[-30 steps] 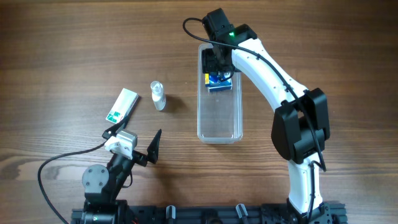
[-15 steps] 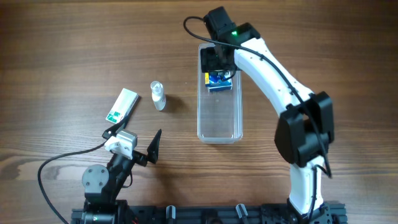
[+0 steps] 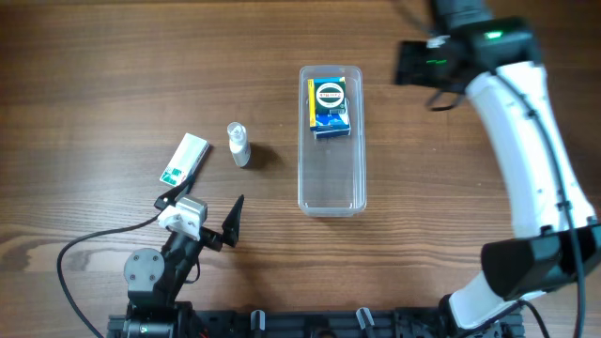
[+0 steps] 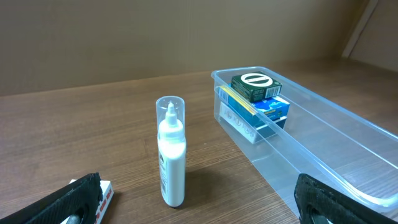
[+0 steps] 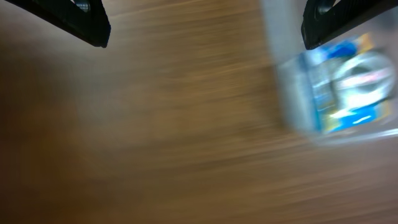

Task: Pack container
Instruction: 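Retract the right arm and move the left gripper to the white-green box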

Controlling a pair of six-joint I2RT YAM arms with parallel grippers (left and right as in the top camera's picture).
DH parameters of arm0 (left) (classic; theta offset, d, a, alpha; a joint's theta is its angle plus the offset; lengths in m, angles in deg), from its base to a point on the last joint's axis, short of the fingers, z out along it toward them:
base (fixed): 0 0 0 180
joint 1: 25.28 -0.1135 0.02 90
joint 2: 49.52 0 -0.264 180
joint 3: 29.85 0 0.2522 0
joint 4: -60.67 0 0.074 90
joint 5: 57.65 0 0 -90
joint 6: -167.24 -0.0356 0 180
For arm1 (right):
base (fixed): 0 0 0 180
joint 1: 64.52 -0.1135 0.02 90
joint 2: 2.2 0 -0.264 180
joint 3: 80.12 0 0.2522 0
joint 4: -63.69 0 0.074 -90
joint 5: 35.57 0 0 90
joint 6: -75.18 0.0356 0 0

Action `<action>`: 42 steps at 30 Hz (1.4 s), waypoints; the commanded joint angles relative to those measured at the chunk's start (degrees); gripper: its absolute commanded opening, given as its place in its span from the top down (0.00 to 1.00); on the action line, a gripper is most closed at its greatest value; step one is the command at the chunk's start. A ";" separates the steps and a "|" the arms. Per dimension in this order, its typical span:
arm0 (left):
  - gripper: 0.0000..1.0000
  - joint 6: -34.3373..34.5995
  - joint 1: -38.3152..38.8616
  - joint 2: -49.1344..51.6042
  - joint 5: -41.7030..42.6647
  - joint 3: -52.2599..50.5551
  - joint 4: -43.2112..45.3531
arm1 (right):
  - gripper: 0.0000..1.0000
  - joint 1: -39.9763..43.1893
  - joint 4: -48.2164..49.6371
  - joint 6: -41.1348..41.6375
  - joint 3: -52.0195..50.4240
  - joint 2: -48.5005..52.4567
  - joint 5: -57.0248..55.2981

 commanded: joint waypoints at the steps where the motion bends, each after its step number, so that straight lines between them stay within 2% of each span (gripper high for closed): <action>1: 0.00 -0.46 -0.33 0.00 -0.33 -0.09 -0.37 | 0.00 11.19 1.01 -0.59 -5.70 0.13 5.33; 4: 0.00 -0.46 -0.33 0.00 -0.33 -0.09 -0.37 | 0.00 20.24 2.75 -0.57 -11.52 0.13 10.16; 10: 0.00 -0.46 -0.33 0.00 -0.33 -0.09 -0.37 | 0.00 25.99 5.53 -0.70 -17.46 0.13 9.51; 16: 0.00 -0.46 -0.33 0.00 -0.33 -0.09 -0.37 | 0.00 26.23 8.59 -0.55 -19.61 0.13 9.77; 27: 0.00 -0.46 -0.33 0.00 -0.33 -0.09 -0.37 | 0.00 26.23 23.21 -0.57 -19.61 0.13 9.77; 34: 0.00 -0.46 -0.31 0.00 -0.31 -0.09 0.00 | 0.00 26.23 24.90 -0.57 -19.61 0.13 9.77; 42: 0.00 0.74 -0.28 -0.02 8.17 -0.07 6.86 | 0.00 26.23 24.90 -0.59 -19.61 0.13 9.77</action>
